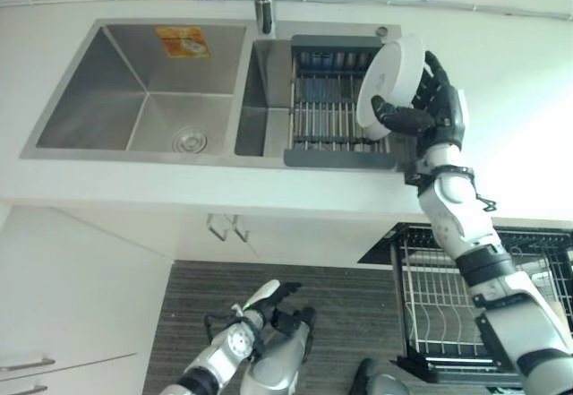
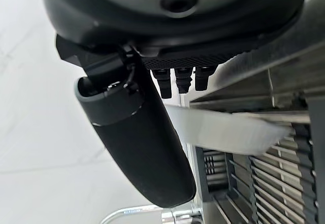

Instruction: Place the dishes in the dishwasher.

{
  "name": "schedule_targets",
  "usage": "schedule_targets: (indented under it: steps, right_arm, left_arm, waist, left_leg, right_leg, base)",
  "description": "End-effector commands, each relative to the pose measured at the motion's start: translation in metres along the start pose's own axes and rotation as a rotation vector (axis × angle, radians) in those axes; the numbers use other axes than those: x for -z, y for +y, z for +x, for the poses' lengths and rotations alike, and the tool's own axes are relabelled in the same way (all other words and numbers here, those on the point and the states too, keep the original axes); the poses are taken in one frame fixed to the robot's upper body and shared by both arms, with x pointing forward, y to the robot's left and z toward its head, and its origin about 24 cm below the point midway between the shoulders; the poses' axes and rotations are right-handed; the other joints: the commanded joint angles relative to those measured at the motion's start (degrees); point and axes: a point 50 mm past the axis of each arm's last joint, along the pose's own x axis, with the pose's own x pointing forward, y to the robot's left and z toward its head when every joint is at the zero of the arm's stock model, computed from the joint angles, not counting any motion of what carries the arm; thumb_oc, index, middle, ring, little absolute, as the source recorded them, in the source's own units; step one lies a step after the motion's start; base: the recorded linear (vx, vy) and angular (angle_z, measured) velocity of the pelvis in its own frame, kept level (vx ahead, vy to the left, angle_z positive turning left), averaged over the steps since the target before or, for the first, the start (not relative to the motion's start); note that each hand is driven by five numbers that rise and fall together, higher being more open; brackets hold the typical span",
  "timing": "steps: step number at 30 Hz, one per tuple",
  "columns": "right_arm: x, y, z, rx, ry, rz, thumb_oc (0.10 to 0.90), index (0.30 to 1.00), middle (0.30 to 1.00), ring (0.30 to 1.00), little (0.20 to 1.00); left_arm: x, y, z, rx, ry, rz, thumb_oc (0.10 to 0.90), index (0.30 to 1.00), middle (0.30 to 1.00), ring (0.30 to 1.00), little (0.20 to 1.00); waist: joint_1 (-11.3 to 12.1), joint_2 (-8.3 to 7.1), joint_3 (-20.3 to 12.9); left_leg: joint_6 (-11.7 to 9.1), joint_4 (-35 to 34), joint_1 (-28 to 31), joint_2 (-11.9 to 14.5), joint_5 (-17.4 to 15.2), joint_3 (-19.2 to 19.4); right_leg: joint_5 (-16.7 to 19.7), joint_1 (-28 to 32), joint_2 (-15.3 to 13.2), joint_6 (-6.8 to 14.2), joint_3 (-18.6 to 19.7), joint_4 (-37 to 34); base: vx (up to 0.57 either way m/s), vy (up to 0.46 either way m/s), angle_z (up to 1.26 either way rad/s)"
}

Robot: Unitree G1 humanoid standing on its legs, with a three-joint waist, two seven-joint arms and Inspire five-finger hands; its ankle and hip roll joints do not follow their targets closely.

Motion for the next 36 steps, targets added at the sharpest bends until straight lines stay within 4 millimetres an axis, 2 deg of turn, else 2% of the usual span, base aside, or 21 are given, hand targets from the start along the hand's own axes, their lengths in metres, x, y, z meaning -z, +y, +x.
schedule_targets:
  steps: [1, 7, 8, 9, 15, 17, 20, 27, 31, 36]
  right_arm:
    - [-0.086, 0.02, 0.017, -0.104, -0.347, 0.05, 0.8, 0.9, 0.9, 0.9, 0.9]
    - [-0.083, 0.021, 0.019, -0.1, -0.316, 0.04, 0.8, 0.9, 0.9, 0.9, 0.9]
    - [-0.079, 0.019, 0.02, -0.088, -0.288, 0.027, 0.7, 0.749, 0.749, 0.749, 0.749]
    - [-0.075, 0.016, 0.021, -0.072, -0.266, 0.006, 0.4, 0.3, 0.3, 0.3, 0.3]
    - [-0.056, 0.008, 0.027, -0.042, -0.163, 0.012, 0.4, 0.3, 0.3, 0.3, 0.3]
    - [-0.056, 0.006, 0.027, -0.014, -0.188, -0.041, 0.4, 0.3, 0.3, 0.3, 0.3]
    - [-0.061, 0.003, 0.027, 0.06, -0.264, -0.107, 0.4, 0.3, 0.3, 0.3, 0.3]
    - [-0.072, 0.002, 0.02, 0.118, -0.426, -0.077, 0.4, 0.3, 0.3, 0.3, 0.3]
    - [-0.083, 0.012, 0.006, 0.113, -0.583, -0.003, 0.4, 0.3, 0.3, 0.3, 0.3]
    - [-0.09, 0.024, -0.01, 0.094, -0.682, 0.083, 0.4, 0.3, 0.3, 0.3, 0.3]
  left_arm:
    - [0.095, -0.067, -0.058, 0.286, 0.361, 0.191, 0.8, 0.9, 0.9, 0.9, 0.9]
    - [0.093, -0.065, -0.056, 0.286, 0.357, 0.189, 0.8, 0.9, 0.9, 0.9, 0.9]
    - [0.093, -0.064, -0.055, 0.286, 0.357, 0.189, 0.8, 0.9, 0.9, 0.9, 0.9]
    - [0.093, -0.064, -0.055, 0.285, 0.356, 0.19, 0.8, 0.9, 0.9, 0.9, 0.9]
    - [0.089, -0.064, -0.053, 0.279, 0.343, 0.197, 0.8, 0.9, 0.9, 0.9, 0.9]
    - [0.088, -0.064, -0.052, 0.278, 0.338, 0.196, 0.8, 0.9, 0.9, 0.9, 0.9]
    - [0.087, -0.066, -0.052, 0.278, 0.332, 0.197, 0.8, 0.9, 0.9, 0.9, 0.9]
    - [0.086, -0.073, -0.053, 0.285, 0.318, 0.204, 0.8, 0.9, 0.9, 0.9, 0.9]
    - [0.088, -0.082, -0.057, 0.301, 0.318, 0.206, 0.8, 0.9, 0.9, 0.9, 0.9]
    - [0.089, -0.09, -0.059, 0.317, 0.322, 0.211, 0.8, 0.9, 0.9, 0.9, 0.9]
  waist:
    - [1.78, -0.55, -2.26]
    - [1.71, -0.41, -2.21]
    - [1.66, -0.41, -2.23]
    - [1.64, -0.42, -2.23]
    - [1.81, -0.16, -1.79]
    - [1.75, 0.09, -1.68]
    - [1.73, 0.31, -1.69]
    - [1.81, 0.55, -2.7]
    - [1.81, 0.31, -4.75]
    - [1.23, -0.17, -6.69]
  left_leg:
    - [-4.04, -3.36, 4.5, 6.35, -6.13, 1.88]
    - [-4.12, -3.36, 4.4, 6.39, -6.08, 1.98]
    - [-4.15, -3.36, 4.41, 6.35, -6.16, 1.94]
    - [-4.15, -3.36, 4.38, 6.37, -6.18, 1.98]
    - [-4.28, -3.36, 4.25, 6.55, -5.91, 2.13]
    - [-4.22, -3.36, 4.19, 6.47, -5.91, 2.11]
    - [-4.15, -3.36, 4.11, 6.55, -5.89, 2.37]
    - [-4.07, -3.36, 4.43, 6.71, -6.13, 2.93]
    - [-4.29, -3.36, 5.52, 7.15, -6.74, 3.49]
    - [-4.47, -3.36, 6.89, 7.82, -7.46, 4.2]
  right_leg:
    - [1.34, -5.17, -3.52, 1.34, -2.19, 2.27]
    - [1.29, -5.29, -3.54, 1.28, -2.11, 2.27]
    - [1.27, -5.34, -3.5, 1.3, -2.08, 2.27]
    - [1.28, -5.4, -3.49, 1.28, -2.09, 2.27]
    - [1.34, -5.42, -3.55, 1.11, -2.21, 2.27]
    - [1.38, -5.51, -3.63, 1.07, -2.19, 2.27]
    - [1.35, -5.55, -3.66, 1.0, -2.23, 2.27]
    - [0.91, -5.05, -3.53, 0.68, -2.77, 2.27]
    - [0.15, -4.12, -3.08, 0.38, -3.28, 2.27]
    - [-0.73, -3.24, -2.28, -0.14, -2.87, 2.27]
  base:
    - [0.0, 0.0, 0.0]
    - [0.0, 0.0, 0.0]
    - [0.0, 0.0, 0.0]
    - [0.0, 0.0, 0.0]
    - [0.0, 0.0, 0.0]
    - [0.0, 0.0, 0.0]
    - [0.0, 0.0, 0.0]
    - [-0.04, -0.026, 0.01]
    - [-0.05, -0.088, 0.01]
    - [-0.04, -0.101, -0.03]
